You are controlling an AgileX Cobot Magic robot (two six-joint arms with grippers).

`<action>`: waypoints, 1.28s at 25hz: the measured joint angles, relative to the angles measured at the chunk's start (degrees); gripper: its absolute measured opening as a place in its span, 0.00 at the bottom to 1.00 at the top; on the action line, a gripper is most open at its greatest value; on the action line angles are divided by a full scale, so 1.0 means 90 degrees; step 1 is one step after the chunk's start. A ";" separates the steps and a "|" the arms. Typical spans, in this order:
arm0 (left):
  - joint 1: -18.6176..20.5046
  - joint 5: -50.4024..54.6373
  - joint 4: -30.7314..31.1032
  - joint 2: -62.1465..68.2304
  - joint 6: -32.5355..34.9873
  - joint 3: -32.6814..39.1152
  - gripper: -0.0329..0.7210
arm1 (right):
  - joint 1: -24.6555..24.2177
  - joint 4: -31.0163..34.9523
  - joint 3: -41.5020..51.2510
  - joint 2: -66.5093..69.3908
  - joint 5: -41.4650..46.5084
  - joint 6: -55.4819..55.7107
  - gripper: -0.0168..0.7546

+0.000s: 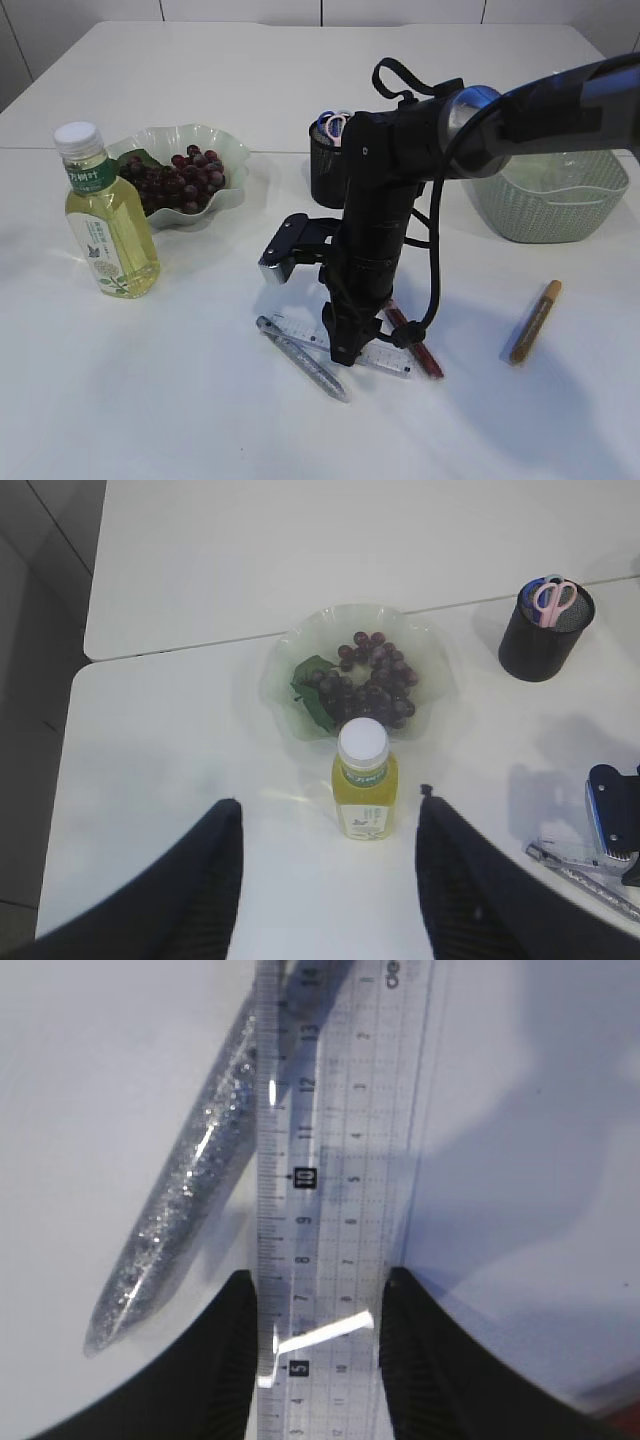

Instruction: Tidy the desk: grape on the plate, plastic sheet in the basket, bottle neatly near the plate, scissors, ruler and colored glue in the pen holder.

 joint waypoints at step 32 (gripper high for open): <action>0.0000 0.0000 0.0013 0.0000 0.0000 0.0000 0.58 | 0.0000 -0.0009 -0.1191 0.0093 0.0989 0.2314 0.40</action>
